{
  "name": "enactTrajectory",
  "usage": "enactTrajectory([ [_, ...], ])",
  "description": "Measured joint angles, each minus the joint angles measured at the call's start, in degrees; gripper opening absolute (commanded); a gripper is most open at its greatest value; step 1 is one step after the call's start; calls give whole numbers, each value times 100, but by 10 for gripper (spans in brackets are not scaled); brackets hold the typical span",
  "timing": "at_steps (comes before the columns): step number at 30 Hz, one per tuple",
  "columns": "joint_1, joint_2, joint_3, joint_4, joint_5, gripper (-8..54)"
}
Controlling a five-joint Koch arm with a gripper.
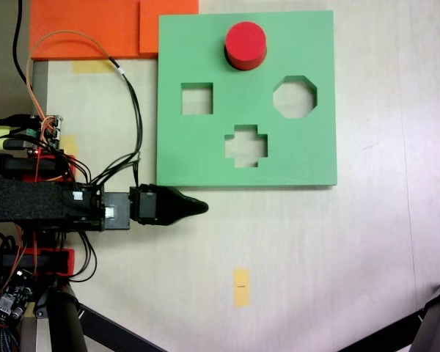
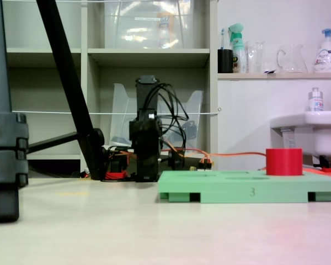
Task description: Put the cylinder block into the corresponding hole
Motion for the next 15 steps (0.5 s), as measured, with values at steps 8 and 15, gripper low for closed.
enactTrajectory([
  [8,545,0,237,413,-167,343],
  [15,510,-18,237,1485,-290,342],
])
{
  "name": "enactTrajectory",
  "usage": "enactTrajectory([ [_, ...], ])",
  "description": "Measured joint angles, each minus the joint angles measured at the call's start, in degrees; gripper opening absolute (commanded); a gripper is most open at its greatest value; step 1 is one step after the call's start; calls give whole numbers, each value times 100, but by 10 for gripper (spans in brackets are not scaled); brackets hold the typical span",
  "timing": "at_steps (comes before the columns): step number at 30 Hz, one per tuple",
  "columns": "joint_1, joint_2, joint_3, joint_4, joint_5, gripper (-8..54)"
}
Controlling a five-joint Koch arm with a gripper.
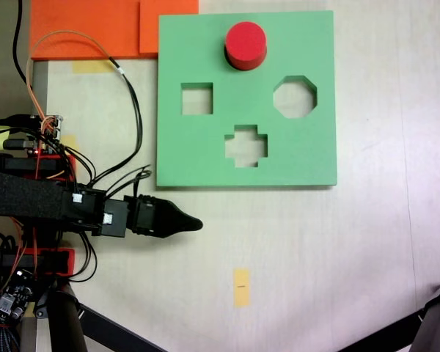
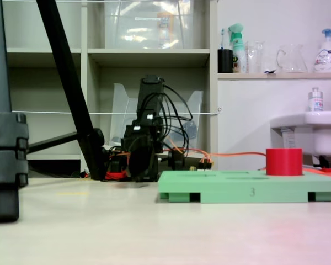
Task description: Put the cylinder block into the corresponding hole
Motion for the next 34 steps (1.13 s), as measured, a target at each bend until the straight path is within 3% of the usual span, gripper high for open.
enactTrajectory([
  [34,-229,0,0,466,-35,338],
])
